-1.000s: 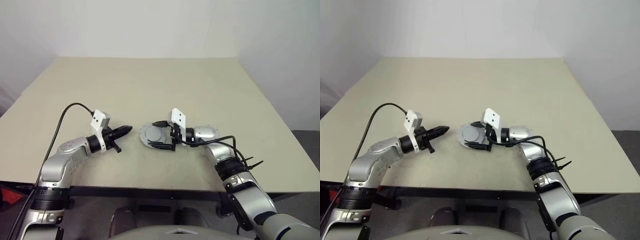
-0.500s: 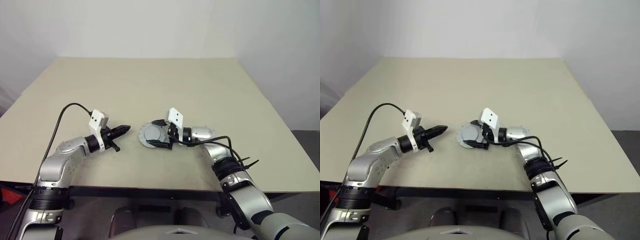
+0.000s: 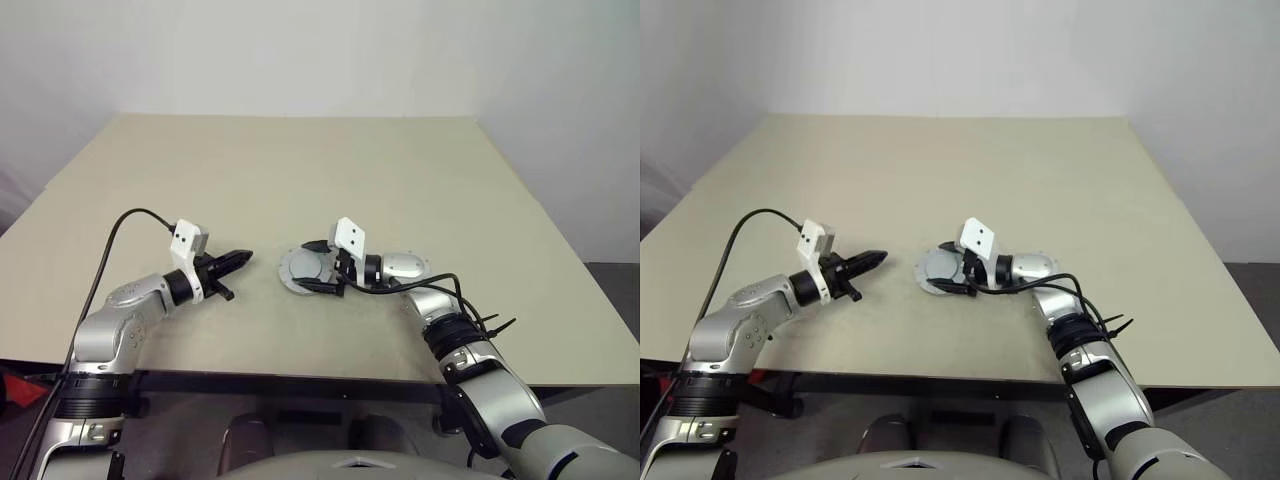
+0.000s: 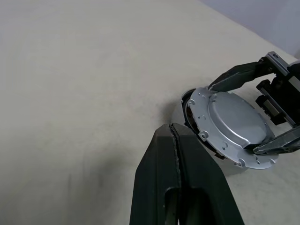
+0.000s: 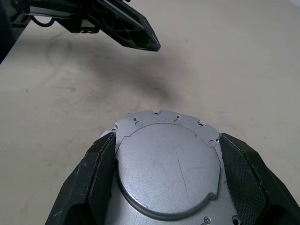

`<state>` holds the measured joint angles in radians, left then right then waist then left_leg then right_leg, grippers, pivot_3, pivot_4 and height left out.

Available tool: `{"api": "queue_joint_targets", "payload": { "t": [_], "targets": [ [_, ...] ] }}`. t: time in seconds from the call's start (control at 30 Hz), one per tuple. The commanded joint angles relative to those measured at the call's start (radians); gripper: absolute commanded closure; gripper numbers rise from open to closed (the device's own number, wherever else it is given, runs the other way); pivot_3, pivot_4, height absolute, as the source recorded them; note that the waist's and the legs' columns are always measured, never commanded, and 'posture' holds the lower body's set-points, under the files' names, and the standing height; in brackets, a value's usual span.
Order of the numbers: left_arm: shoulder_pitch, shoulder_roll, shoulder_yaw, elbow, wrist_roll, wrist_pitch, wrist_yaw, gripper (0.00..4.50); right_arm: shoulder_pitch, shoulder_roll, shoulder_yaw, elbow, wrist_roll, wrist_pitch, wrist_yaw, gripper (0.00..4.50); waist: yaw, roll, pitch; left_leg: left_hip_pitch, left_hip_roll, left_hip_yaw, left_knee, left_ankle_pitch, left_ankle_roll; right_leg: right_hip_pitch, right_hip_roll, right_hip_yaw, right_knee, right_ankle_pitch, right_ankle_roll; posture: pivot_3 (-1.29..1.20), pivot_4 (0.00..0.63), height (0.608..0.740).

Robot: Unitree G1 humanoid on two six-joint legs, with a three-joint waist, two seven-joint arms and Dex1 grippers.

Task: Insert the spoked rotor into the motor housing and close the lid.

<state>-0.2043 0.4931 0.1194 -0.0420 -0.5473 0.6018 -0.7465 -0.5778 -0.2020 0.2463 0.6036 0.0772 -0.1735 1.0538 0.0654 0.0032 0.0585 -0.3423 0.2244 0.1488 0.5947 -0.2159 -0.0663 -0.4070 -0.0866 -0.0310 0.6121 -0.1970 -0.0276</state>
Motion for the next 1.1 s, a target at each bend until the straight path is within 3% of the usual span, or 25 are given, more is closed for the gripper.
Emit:
{"api": "queue_joint_targets", "payload": {
  "t": [0.03, 0.13, 0.77, 1.1],
  "targets": [
    [-0.026, 0.006, 0.024, -0.006, -0.010, 0.001, 0.004, 4.50, -0.020, -0.002, -0.015, 0.017, -0.003, -0.011, -0.018, 0.77, 0.000, 0.000, 0.000, 0.000, 0.000, 0.000, 0.000, 0.000, 0.000, 0.000, 0.000, 0.000, 0.000, 0.000, 0.000, 0.00, 0.000, 0.740],
    [-0.027, 0.005, 0.025, -0.004, -0.009, 0.002, 0.006, 4.50, -0.021, -0.002, -0.013, 0.023, -0.003, -0.006, -0.016, 1.31, 0.000, 0.000, 0.000, 0.000, 0.000, 0.000, 0.000, 0.000, 0.000, 0.000, 0.000, 0.000, 0.000, 0.000, 0.000, 0.00, 0.000, 0.740],
    [-0.023, 0.008, 0.035, -0.009, -0.009, 0.012, 0.021, 4.50, -0.081, 0.036, -0.028, 0.014, 0.033, 0.081, -0.005, 1.31, -0.010, 0.000, 0.000, 0.003, 0.000, 0.000, 0.000, 0.001, -0.002, 0.000, 0.000, 0.001, 0.002, 0.000, 0.000, 0.00, 0.000, 0.740],
    [-0.014, 0.005, 0.035, -0.013, -0.010, 0.018, 0.027, 4.50, -0.100, 0.056, -0.041, 0.010, 0.039, 0.101, -0.004, 1.31, -0.026, 0.000, 0.000, -0.005, 0.000, 0.000, -0.001, 0.001, -0.001, -0.008, 0.000, 0.000, 0.002, 0.001, -0.001, 0.00, 0.000, 0.740]
  ]
}}
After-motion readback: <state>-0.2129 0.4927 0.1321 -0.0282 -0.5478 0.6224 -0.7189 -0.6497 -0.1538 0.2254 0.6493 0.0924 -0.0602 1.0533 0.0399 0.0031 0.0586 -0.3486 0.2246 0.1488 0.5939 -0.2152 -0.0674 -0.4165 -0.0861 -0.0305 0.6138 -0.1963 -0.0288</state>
